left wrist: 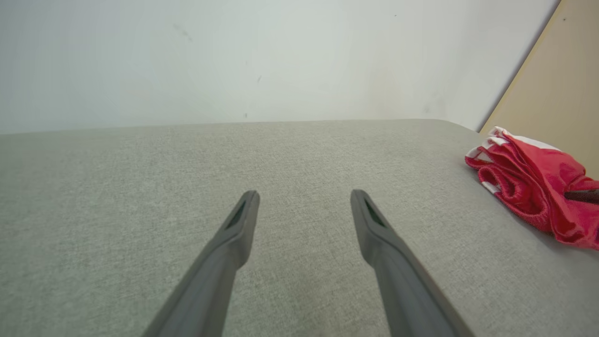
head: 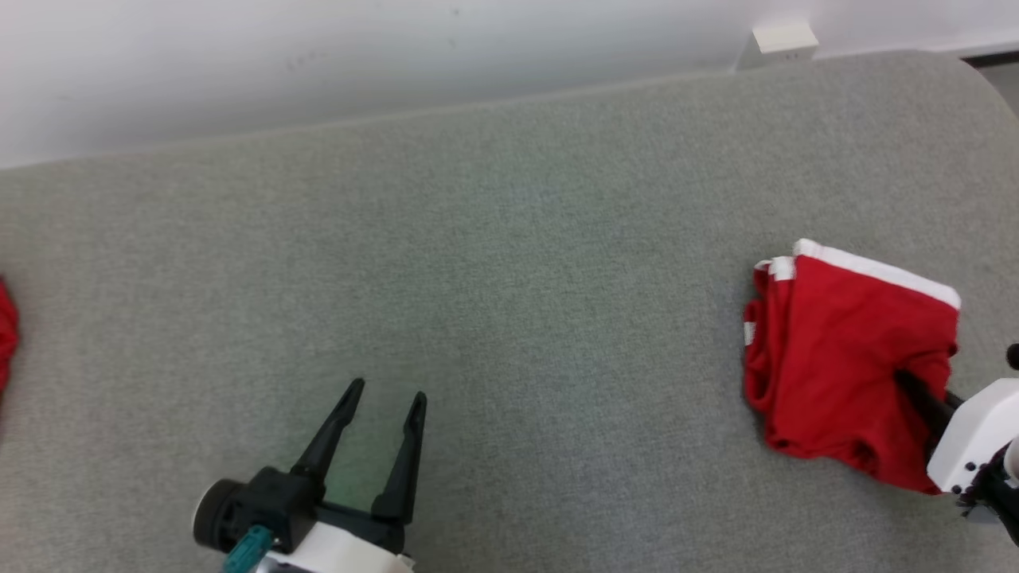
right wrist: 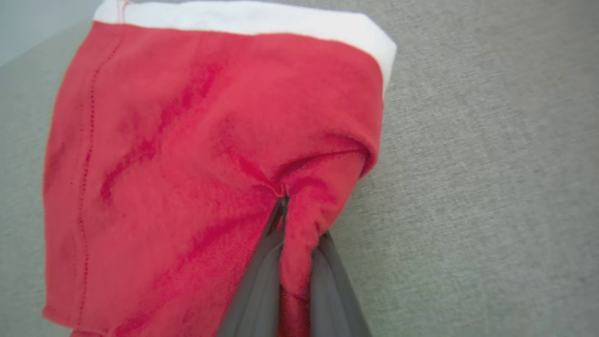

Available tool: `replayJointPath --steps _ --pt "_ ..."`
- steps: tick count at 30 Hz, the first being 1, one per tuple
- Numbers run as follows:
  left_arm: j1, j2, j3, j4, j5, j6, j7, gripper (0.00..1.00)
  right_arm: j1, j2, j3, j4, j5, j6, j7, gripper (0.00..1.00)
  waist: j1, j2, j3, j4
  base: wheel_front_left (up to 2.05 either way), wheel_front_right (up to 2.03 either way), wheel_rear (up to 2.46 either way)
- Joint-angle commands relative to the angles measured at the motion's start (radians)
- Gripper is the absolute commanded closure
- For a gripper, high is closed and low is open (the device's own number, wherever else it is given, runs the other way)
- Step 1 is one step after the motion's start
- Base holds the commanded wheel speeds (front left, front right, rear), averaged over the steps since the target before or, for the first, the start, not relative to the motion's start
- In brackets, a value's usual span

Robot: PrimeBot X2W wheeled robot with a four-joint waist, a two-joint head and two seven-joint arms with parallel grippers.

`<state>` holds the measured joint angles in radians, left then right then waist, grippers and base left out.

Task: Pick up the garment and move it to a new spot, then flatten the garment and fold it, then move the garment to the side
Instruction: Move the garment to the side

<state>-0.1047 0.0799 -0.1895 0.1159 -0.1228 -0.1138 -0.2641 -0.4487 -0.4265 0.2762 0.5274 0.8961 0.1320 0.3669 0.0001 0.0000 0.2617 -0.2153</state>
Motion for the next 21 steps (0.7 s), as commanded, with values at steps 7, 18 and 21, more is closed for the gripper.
replayJointPath --steps 7,18,21 --pt "-0.088 0.029 -0.059 -0.032 0.035 -0.009 -0.001 0.00 -0.072 -0.053 -0.044 0.048 -0.079 -0.002 -0.073 1.00 -0.0001 0.0000 0.098 -0.002 0.00 0.00 0.00" --pt "-0.215 0.057 -0.187 -0.117 0.043 -0.016 0.028 0.00 -0.320 -0.174 -0.189 0.260 -0.323 -0.002 -0.127 1.00 -0.0001 0.0000 0.221 0.093 0.00 0.00 0.00" --pt "-0.232 0.069 -0.205 -0.135 0.044 -0.016 0.039 0.00 -0.378 -0.194 -0.242 0.335 -0.389 -0.002 -0.154 1.00 -0.0001 0.0000 0.246 0.113 0.00 0.00 0.00"
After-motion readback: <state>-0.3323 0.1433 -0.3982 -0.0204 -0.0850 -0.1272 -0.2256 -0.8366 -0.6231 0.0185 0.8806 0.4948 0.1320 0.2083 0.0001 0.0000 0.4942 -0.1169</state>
